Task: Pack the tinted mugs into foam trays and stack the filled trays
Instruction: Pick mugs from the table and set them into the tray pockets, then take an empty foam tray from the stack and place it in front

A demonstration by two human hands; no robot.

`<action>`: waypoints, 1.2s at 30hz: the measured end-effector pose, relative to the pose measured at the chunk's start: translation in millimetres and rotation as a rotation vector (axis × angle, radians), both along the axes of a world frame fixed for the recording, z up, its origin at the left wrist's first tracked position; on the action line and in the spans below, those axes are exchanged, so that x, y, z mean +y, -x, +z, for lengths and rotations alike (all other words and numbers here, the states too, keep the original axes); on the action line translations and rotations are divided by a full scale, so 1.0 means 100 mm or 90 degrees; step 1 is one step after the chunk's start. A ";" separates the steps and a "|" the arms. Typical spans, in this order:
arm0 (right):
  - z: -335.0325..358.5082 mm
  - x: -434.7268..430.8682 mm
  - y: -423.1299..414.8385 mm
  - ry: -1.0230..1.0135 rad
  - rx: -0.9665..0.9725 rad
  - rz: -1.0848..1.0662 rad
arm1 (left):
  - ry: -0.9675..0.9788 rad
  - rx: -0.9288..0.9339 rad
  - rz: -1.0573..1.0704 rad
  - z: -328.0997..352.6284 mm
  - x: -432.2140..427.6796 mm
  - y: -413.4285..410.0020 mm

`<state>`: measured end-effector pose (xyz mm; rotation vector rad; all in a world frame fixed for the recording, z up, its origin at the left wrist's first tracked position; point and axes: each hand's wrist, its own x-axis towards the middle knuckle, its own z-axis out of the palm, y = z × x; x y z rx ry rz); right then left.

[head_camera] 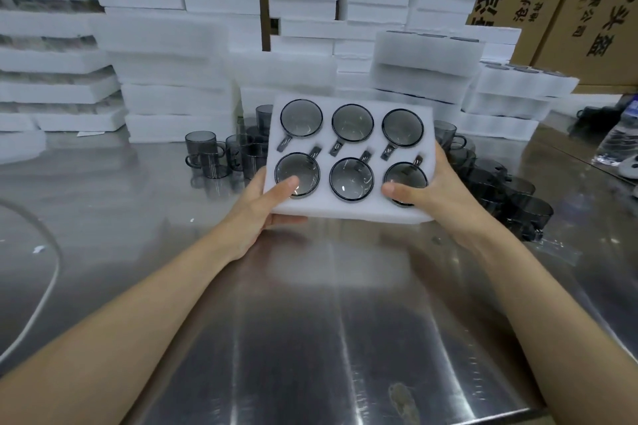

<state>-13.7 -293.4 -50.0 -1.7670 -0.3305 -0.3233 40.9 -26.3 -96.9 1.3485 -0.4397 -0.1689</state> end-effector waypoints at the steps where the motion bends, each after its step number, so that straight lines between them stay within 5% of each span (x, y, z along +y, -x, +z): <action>1: 0.00 0.01 0.00 0.005 -0.019 -0.004 | -0.005 -0.007 0.000 -0.01 0.00 0.00; 14: -0.03 0.13 0.03 0.023 -0.121 -0.056 | -0.028 -0.012 0.021 0.04 -0.02 0.00; 20: -0.08 0.25 0.03 0.001 -0.160 -0.040 | 0.066 0.007 0.070 0.12 0.01 0.04; 28: -0.16 0.25 0.02 0.040 -0.222 -0.148 | 0.449 0.058 0.489 0.37 0.46 -0.07; 32: -0.20 0.27 0.01 0.096 -0.223 -0.139 | 0.482 0.067 0.760 0.33 0.71 -0.15; 36: -0.23 0.29 0.01 0.139 -0.211 -0.128 | 0.494 0.161 0.855 0.24 0.88 -0.25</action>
